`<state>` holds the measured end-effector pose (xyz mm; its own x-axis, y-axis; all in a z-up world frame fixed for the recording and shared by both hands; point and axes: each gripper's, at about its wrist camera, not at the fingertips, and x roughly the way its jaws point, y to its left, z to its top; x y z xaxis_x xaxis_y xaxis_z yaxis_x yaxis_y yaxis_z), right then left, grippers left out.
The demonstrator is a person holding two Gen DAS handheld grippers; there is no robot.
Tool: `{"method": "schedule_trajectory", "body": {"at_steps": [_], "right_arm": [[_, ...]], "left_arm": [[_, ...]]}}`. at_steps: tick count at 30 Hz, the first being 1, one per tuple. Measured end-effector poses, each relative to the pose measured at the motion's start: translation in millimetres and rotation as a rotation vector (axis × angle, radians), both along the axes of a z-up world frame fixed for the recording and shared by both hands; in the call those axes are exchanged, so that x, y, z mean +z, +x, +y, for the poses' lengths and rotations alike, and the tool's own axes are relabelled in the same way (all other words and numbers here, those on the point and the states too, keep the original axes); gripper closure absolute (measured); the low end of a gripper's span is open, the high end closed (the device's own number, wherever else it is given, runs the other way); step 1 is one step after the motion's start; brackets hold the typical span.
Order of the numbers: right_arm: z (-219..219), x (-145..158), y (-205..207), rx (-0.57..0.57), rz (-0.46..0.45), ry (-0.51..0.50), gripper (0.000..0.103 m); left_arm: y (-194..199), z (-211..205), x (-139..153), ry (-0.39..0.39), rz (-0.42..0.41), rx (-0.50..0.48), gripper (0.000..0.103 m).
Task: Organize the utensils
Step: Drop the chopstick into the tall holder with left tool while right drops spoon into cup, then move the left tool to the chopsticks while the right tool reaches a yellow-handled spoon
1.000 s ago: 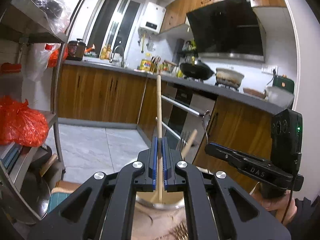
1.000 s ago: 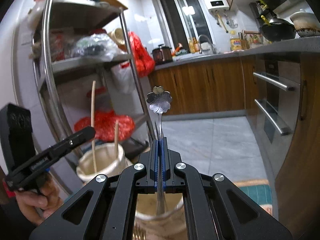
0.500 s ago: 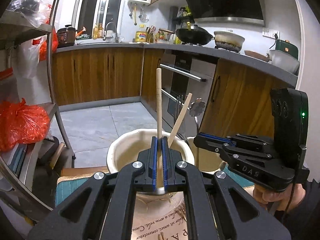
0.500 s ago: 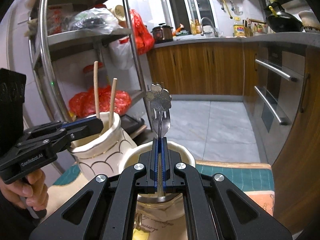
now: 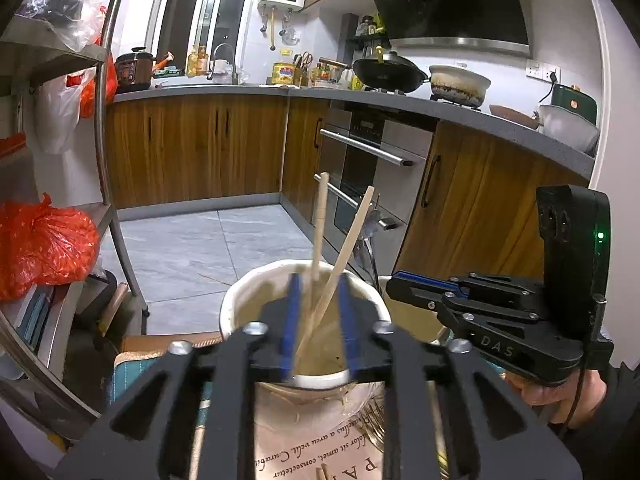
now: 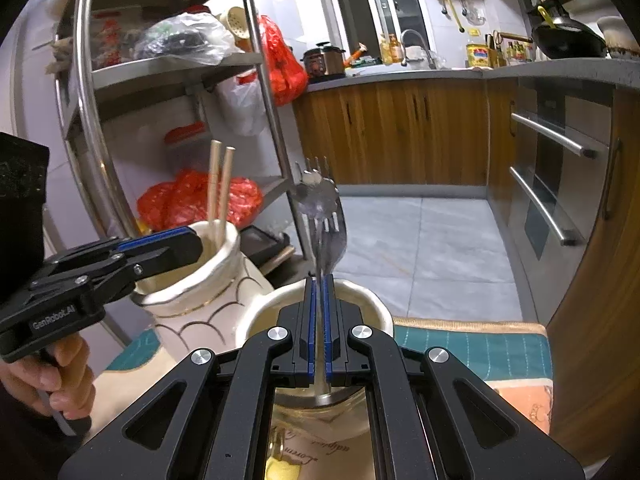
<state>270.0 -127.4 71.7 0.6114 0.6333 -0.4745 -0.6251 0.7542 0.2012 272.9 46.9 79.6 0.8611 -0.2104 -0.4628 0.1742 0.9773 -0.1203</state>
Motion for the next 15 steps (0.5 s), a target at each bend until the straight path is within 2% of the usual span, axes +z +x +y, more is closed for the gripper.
{"method": "schedule_trajectory", "body": {"at_steps": [3,4,11,15], "right_arm": [[-1.7,5.2,-5.0,0.007,-0.015,0.003,0.083],[-3.6,7.6,-8.2,0.01,-0.023,0.004,0.081],[-12.2,16.8,-28.4,0.023,-0.043,-0.025,0.081],[-16.0,16.7,-46.2,0.031,-0.045,-0.047,0.074]], "left_arm": [[-5.8,0.3,4.3,0.001,-0.018,0.001,0.076],[-7.7,0.9,5.9,-0.002,-0.023,0.002,0.071],[-31.9,2.8,14.2,0.001,-0.04,-0.004,0.067],[-58.9,8.2,11.8,-0.015,-0.03,-0.011,0.064]]}}
